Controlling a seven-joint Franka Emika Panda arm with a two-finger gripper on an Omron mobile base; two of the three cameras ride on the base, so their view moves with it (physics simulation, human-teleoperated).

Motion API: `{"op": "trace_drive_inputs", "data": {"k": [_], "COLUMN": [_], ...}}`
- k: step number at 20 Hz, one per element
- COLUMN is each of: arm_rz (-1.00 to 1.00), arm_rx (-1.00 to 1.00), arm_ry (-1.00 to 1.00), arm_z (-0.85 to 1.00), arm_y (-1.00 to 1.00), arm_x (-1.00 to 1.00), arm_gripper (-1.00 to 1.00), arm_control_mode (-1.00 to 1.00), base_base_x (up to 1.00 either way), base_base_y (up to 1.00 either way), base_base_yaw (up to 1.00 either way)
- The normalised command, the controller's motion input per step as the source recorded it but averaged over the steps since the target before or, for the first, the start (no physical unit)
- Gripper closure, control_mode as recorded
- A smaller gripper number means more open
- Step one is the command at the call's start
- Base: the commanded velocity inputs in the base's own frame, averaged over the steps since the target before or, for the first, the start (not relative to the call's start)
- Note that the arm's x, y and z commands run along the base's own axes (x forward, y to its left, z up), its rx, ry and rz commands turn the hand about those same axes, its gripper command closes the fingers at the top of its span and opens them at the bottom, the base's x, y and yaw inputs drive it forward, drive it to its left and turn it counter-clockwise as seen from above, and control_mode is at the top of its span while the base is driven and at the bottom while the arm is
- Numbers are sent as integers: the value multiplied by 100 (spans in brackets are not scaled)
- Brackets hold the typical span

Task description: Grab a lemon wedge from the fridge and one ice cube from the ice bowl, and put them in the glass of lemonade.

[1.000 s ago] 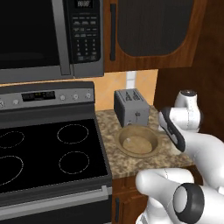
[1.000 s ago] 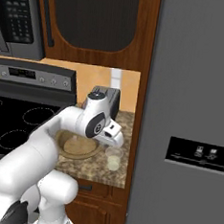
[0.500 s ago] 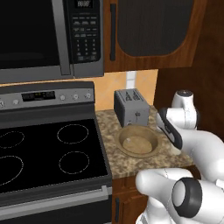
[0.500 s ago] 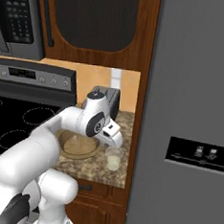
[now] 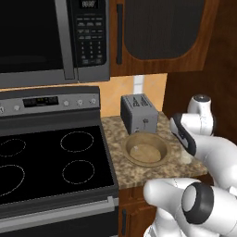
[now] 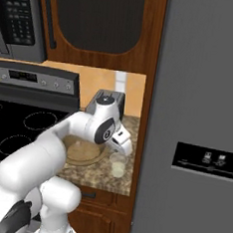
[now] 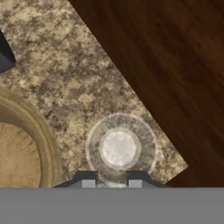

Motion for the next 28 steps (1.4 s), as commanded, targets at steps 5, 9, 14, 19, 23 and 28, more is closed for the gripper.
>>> {"op": "trace_drive_inputs", "data": {"k": [5,9,14,19,23,28], "arm_rz": [-18,-9,-4,0,-1,0], "arm_rx": [0,0,0,0,0,0], "arm_ry": [-1,0,0,0,0,0], "arm_z": [-5,-37,-3,1,-3,0], "arm_y": [0,0,0,-16,-28,0], "arm_x": [6,5,13,17,0,0], "arm_gripper": [100,100,100,100,100,-100], "arm_control_mode": [-100,-100,-100,-100,-100,-100], "base_base_x": [0,0,0,0,0,0], "base_base_y": [0,0,0,0,0,0], "base_base_yaw": [0,0,0,0,0,0]}}
